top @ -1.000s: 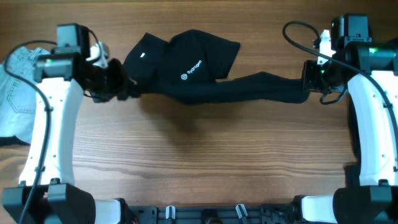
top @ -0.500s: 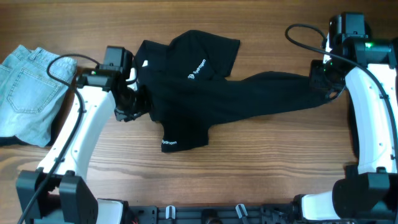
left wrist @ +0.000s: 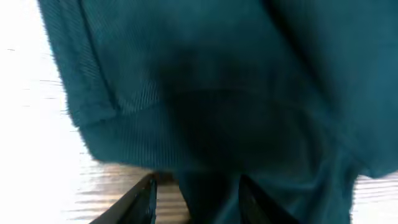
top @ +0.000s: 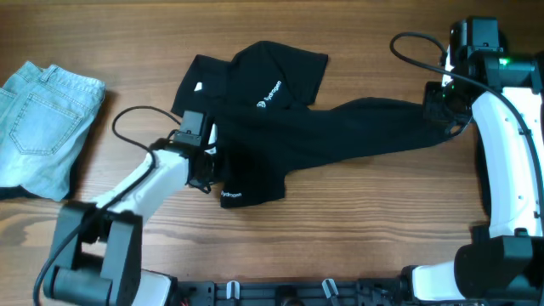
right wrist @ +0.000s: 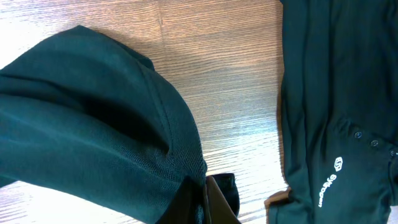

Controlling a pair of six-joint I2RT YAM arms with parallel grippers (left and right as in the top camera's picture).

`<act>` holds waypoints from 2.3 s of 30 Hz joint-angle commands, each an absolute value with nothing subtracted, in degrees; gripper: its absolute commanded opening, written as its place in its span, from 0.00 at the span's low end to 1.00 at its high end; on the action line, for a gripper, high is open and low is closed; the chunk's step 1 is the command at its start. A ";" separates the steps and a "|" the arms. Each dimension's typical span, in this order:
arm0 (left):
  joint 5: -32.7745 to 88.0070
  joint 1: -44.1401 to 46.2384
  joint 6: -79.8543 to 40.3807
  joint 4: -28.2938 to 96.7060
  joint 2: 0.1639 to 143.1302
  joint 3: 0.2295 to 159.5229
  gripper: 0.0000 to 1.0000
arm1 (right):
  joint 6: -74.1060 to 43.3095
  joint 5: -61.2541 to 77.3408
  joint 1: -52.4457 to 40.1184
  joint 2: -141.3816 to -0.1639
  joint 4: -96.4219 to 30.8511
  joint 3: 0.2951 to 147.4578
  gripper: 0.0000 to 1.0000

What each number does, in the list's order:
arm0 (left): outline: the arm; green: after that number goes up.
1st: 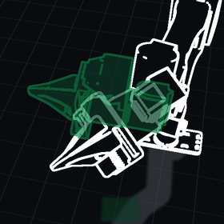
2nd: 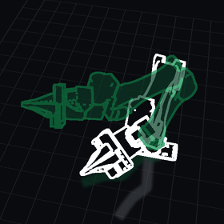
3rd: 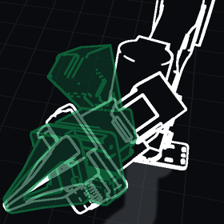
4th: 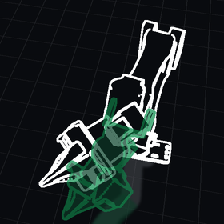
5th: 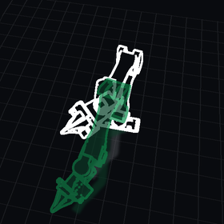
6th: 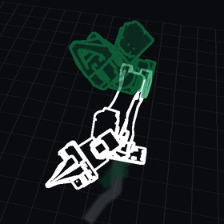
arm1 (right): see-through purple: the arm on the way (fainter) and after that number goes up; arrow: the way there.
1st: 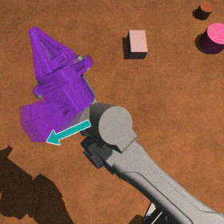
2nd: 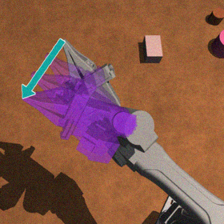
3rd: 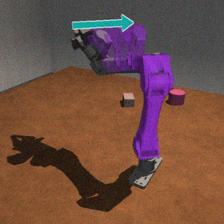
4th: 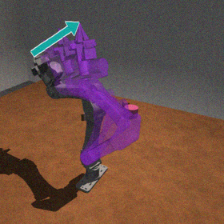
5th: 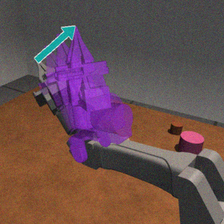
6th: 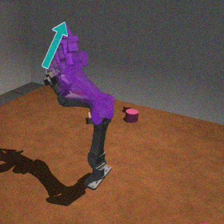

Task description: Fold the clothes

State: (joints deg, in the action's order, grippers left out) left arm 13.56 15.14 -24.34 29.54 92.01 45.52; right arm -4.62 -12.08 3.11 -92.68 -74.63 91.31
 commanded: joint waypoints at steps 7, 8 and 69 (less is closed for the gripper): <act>13.61 13.13 -20.67 32.75 93.27 48.80 0.04 | -4.64 -9.37 3.51 -93.38 -77.34 91.37 0.06; 13.54 11.11 -19.68 37.04 91.24 50.41 0.04 | -4.75 -8.27 3.51 -93.41 -77.84 91.15 0.06; 16.40 -2.35 -19.68 56.64 67.48 108.79 0.04 | -11.38 -1.54 3.42 -80.38 -77.45 113.14 0.04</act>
